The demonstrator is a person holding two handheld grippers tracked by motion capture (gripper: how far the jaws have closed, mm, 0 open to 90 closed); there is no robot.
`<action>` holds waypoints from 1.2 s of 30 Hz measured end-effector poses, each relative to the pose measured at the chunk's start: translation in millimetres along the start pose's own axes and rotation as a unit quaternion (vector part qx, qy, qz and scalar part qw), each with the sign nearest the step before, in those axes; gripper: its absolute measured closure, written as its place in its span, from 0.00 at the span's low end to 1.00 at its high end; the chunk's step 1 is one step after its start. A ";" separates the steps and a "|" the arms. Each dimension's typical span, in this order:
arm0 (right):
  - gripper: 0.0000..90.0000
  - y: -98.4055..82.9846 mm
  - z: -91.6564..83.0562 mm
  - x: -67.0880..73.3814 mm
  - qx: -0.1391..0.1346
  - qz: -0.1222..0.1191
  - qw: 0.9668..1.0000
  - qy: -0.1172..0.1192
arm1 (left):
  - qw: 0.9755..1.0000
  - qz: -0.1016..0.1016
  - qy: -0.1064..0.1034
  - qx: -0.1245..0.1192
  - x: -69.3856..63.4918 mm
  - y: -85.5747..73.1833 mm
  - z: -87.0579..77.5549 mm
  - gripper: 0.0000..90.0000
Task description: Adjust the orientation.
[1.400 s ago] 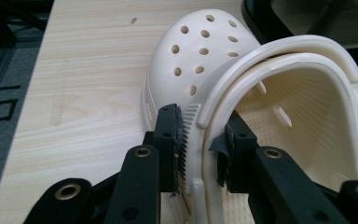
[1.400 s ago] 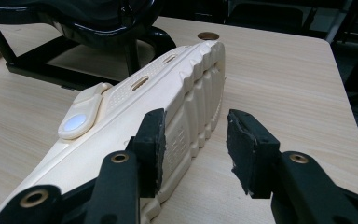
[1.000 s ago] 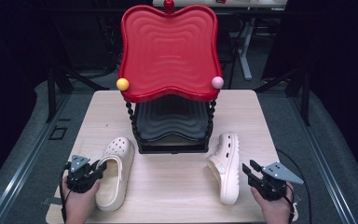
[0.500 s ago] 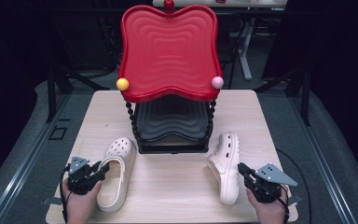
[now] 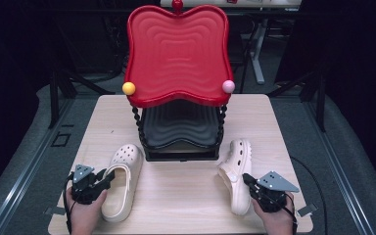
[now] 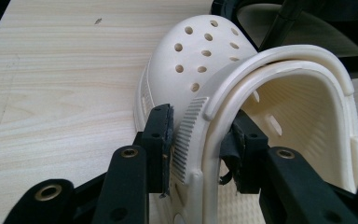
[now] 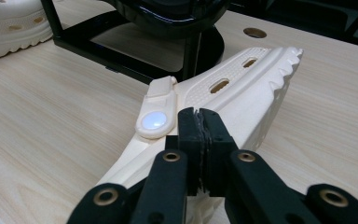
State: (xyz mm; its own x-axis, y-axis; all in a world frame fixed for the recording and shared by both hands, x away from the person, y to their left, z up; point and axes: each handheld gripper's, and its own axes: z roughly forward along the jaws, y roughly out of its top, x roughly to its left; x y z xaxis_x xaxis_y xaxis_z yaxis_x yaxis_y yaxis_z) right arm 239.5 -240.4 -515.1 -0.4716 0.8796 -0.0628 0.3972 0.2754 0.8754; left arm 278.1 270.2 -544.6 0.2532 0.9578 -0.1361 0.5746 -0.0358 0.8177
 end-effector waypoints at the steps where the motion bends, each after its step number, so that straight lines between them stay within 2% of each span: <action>1: 0.99 0.2 -0.1 -0.2 0.001 0.000 1.000 0.001 | 1.000 0.000 -0.001 -0.001 0.2 -0.2 0.0 0.71; 8: 1.00 4.5 0.4 3.1 0.017 -0.018 1.000 -0.011 | 1.000 -0.001 -0.005 -0.004 1.7 -0.6 0.2 0.71; 11: 1.00 4.9 -0.2 3.0 0.020 -0.018 1.000 -0.012 | 1.000 -0.002 -0.007 -0.002 2.2 -0.5 -0.1 0.71; 15: 1.00 5.2 -3.4 0.3 0.028 -0.013 0.999 -0.016 | 1.000 -0.005 -0.010 -0.001 1.5 -0.7 1.5 0.67; 17: 1.00 4.6 -6.7 -3.5 0.028 0.000 0.999 -0.023 | 1.000 -0.003 -0.005 0.003 1.0 0.0 2.1 0.67; 20: 1.00 4.0 -10.0 -7.7 0.033 0.007 0.999 -0.030 | 1.000 -0.003 -0.005 0.002 1.0 0.1 2.4 0.67; 22: 1.00 1.4 -14.6 -17.6 0.037 0.029 0.998 -0.049 | 1.000 -0.002 -0.005 0.001 1.0 0.2 2.7 0.67; 23: 1.00 1.4 -14.6 -17.6 0.037 0.029 0.998 -0.049 | 1.000 -0.003 -0.006 0.002 1.2 0.4 2.8 0.67; 24: 1.00 -1.7 -17.7 -26.4 0.042 0.048 0.996 -0.059 | 1.000 -0.003 -0.006 0.003 1.4 0.6 2.7 0.67; 25: 1.00 -3.8 -18.7 -31.0 0.044 0.057 0.995 -0.065 | 1.000 -0.004 -0.006 0.004 1.6 0.8 2.8 0.67; 26: 1.00 -3.8 -18.7 -31.0 0.044 0.057 0.995 -0.065 | 1.000 -0.004 -0.006 0.004 1.6 0.8 2.8 0.67; 27: 1.00 -8.1 -20.7 -40.1 0.049 0.074 0.994 -0.071 | 1.000 -0.004 -0.006 0.004 1.6 0.8 2.9 0.67; 30: 1.00 -15.5 -21.6 -54.2 0.056 0.111 0.990 -0.072 | 1.000 -0.004 -0.006 0.003 0.7 0.8 2.7 0.67; 31: 1.00 -15.5 -21.6 -54.2 0.056 0.111 0.990 -0.072 | 1.000 -0.004 -0.006 0.003 0.7 0.8 2.7 0.67; 32: 1.00 -18.7 -21.4 -59.8 0.057 0.128 0.988 -0.067 | 1.000 -0.004 -0.004 0.002 0.3 0.7 3.0 0.67; 33: 1.00 -25.9 -20.5 -70.6 0.068 0.159 0.983 -0.062 | 1.000 -0.005 -0.005 0.004 0.6 0.9 2.8 0.67; 34: 1.00 -25.9 -20.5 -70.6 0.068 0.159 0.983 -0.062 | 1.000 -0.005 -0.005 0.004 0.6 0.9 2.8 0.67; 35: 1.00 -35.1 -17.5 -81.1 0.082 0.190 0.977 -0.058 | 1.000 -0.005 -0.005 0.005 0.8 1.0 2.7 0.67; 36: 1.00 -35.1 -17.5 -81.1 0.082 0.190 0.977 -0.058 | 1.000 -0.005 -0.005 0.004 0.9 1.0 2.8 0.67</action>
State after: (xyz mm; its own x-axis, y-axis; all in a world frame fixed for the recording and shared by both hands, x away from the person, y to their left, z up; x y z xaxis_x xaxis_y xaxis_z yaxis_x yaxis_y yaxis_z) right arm 250.1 -328.2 -532.4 -0.1768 0.9658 0.1896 0.6508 -0.0298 0.7586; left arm 281.1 270.2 -545.4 0.2543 0.9554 -0.1504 0.5843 -0.0279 0.8111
